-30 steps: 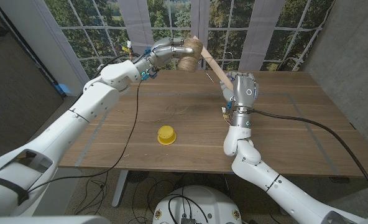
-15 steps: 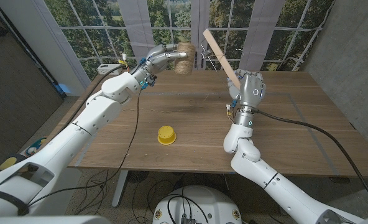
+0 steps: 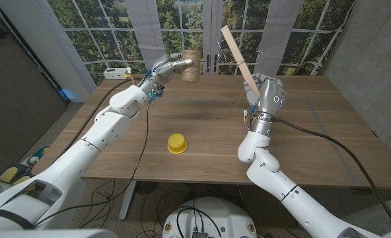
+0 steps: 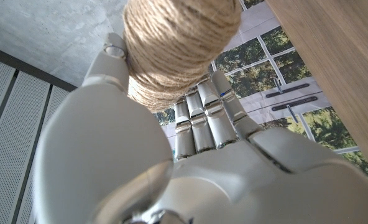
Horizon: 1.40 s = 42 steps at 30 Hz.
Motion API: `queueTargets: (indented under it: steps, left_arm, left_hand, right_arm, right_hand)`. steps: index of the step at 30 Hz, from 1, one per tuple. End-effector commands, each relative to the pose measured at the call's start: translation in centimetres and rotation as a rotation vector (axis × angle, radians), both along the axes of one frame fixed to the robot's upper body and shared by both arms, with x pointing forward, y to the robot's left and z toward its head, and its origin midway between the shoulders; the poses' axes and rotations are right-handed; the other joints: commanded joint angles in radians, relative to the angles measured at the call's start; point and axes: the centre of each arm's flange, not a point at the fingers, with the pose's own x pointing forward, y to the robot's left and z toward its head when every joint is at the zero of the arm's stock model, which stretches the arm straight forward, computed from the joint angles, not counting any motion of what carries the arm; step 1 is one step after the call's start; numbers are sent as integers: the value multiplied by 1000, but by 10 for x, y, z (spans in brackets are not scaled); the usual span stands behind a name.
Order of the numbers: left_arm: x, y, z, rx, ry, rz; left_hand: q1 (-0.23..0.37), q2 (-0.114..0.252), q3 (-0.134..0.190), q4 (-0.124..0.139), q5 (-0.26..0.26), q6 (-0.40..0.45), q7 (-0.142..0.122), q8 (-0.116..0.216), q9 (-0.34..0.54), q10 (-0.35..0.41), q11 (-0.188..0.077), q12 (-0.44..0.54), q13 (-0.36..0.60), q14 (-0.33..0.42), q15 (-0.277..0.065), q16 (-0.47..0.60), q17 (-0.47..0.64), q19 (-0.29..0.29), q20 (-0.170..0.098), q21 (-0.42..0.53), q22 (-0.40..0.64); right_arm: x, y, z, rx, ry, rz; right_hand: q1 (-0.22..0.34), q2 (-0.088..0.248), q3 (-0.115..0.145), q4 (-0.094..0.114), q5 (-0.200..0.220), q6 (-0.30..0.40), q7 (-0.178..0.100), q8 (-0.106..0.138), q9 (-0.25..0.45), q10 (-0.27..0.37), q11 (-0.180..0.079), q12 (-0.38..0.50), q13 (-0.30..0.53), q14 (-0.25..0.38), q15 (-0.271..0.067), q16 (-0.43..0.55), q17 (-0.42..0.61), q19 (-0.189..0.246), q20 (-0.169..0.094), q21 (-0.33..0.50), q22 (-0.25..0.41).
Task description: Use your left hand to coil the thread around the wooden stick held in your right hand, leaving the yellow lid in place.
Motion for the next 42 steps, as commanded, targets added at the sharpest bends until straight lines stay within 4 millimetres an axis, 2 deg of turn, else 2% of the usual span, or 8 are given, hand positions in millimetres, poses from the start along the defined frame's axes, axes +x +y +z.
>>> queueTargets:
  steps: [1, 8, 20, 31, 35, 42]
  left_arm:
    - [19, 10, -10, -113, 29, 5]
    - [31, 14, -8, -146, 53, -23]
    - [41, 22, -8, -211, 104, -58]
    - [40, 36, 2, -227, 108, -19]
    - [40, 40, 8, -231, 111, -9]
    - [43, 38, 15, -220, 128, -23]
  left_hand:
    - [149, 257, 106, 92, 1, 170, -121, 101, 193, 190, -182, -5, 341, -73, -161, 4, 4, -1, -3, -1, 0]
    - [145, 254, 108, 91, 0, 172, -123, 102, 188, 189, -182, -8, 341, -74, -160, 4, 8, -2, -3, -2, 0]
    - [139, 252, 115, 90, -1, 169, -123, 104, 186, 189, -183, -12, 341, -76, -161, 0, 13, -3, -3, -3, 1]
    - [133, 251, 120, 89, -2, 169, -125, 107, 184, 192, -186, -16, 341, -75, -161, -1, 17, -5, -3, -4, 1]
    - [133, 251, 121, 88, -2, 170, -127, 108, 182, 190, -185, -16, 343, -76, -162, -2, 19, -6, -2, -4, 1]
    - [127, 251, 124, 89, -3, 168, -125, 109, 182, 191, -185, -18, 343, -77, -162, -5, 20, -8, -2, -5, 1]
  right_arm:
    - [-14, -14, 7, -18, -30, 204]
    - [-21, -10, 12, -104, -46, 276]
    - [-32, -7, 12, -191, -65, 323]
    - [-38, -9, 4, -248, -42, 317]
    - [-43, -8, 0, -279, -42, 308]
    - [-54, -1, -5, -328, -55, 306]
  right_hand:
    - [194, 201, 3, 6, 4, 31, -22, -3, 7, 8, 2, 2, 2, 1, -28, -4, 6, -6, -111, 7, 1]
    - [192, 201, 1, 8, 4, 31, -22, -4, 8, 4, 4, 1, 6, -1, -27, -8, 8, -10, -114, 10, 0]
    - [194, 201, 0, 9, 4, 31, -26, -8, 5, 3, 1, -3, 8, -6, -29, -17, 9, -13, -119, 16, 0]
    - [188, 197, -6, 14, 3, 32, -33, -10, 5, 1, -10, -5, 13, -14, -27, -27, 9, -19, -127, 19, -1]
    - [189, 196, -7, 14, 3, 36, -44, -10, 3, 0, -16, -5, 16, -15, -30, -30, 9, -20, -131, 21, -1]
    - [190, 194, -9, 14, 4, 36, -45, -13, 0, -1, -16, -7, 16, -18, -30, -35, 9, -22, -135, 23, -1]
